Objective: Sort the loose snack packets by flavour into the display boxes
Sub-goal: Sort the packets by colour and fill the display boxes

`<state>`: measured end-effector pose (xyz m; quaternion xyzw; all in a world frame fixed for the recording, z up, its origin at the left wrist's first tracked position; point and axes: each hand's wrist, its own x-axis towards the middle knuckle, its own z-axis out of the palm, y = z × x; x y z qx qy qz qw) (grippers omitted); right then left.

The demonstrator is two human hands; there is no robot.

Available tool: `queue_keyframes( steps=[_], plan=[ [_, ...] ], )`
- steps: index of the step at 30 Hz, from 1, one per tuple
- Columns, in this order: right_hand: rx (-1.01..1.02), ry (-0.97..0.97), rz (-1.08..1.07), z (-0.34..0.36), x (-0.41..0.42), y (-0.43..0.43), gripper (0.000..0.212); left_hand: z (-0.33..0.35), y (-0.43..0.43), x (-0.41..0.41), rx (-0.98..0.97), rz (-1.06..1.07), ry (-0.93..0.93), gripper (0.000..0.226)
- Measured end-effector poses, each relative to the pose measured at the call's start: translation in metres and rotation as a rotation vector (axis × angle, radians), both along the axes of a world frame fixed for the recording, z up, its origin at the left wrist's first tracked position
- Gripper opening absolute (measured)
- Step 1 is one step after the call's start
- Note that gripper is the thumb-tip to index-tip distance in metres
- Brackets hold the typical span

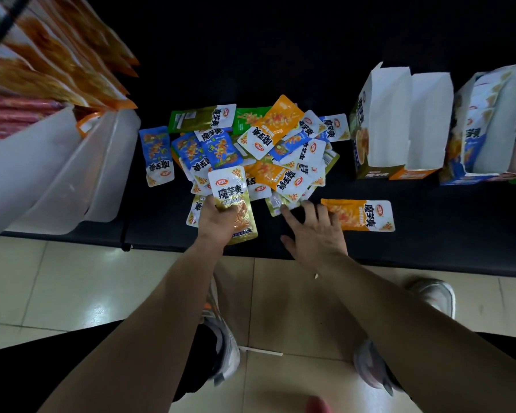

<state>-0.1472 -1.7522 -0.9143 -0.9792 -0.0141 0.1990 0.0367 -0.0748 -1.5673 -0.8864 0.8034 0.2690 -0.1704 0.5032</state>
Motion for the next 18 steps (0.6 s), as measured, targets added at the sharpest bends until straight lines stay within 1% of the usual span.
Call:
queue_keyframes(
  steps=[3, 5, 7, 9, 12, 16, 18],
  plan=[
    [-0.046, -0.054, 0.021, 0.001, -0.029, -0.003, 0.069, 0.001, 0.001, 0.0, 0.007, -0.009, -0.001, 0.027],
    [-0.018, -0.109, 0.042, -0.002, -0.043, -0.006, 0.06, 0.002, 0.0, -0.002, 0.029, -0.042, -0.001, 0.025],
    [-0.001, -0.12, 0.066, -0.004, -0.047, -0.007, 0.053, 0.002, 0.0, -0.005, 0.027, -0.062, -0.003, 0.019],
    [0.009, -0.108, 0.044, -0.002, -0.042, -0.003, 0.057, 0.004, 0.001, -0.008, 0.024, -0.068, -0.001, 0.015],
    [0.016, -0.09, -0.017, 0.005, -0.025, 0.009, 0.067, 0.006, 0.002, -0.011, 0.004, -0.052, 0.011, 0.017],
    [0.065, -0.08, -0.025, 0.008, 0.0, 0.024, 0.069, 0.008, 0.003, -0.01, -0.049, 0.018, 0.019, 0.017],
    [0.093, -0.076, -0.055, 0.006, 0.004, 0.026, 0.071, 0.009, 0.003, -0.007, -0.04, 0.025, 0.013, 0.019]
  ],
)
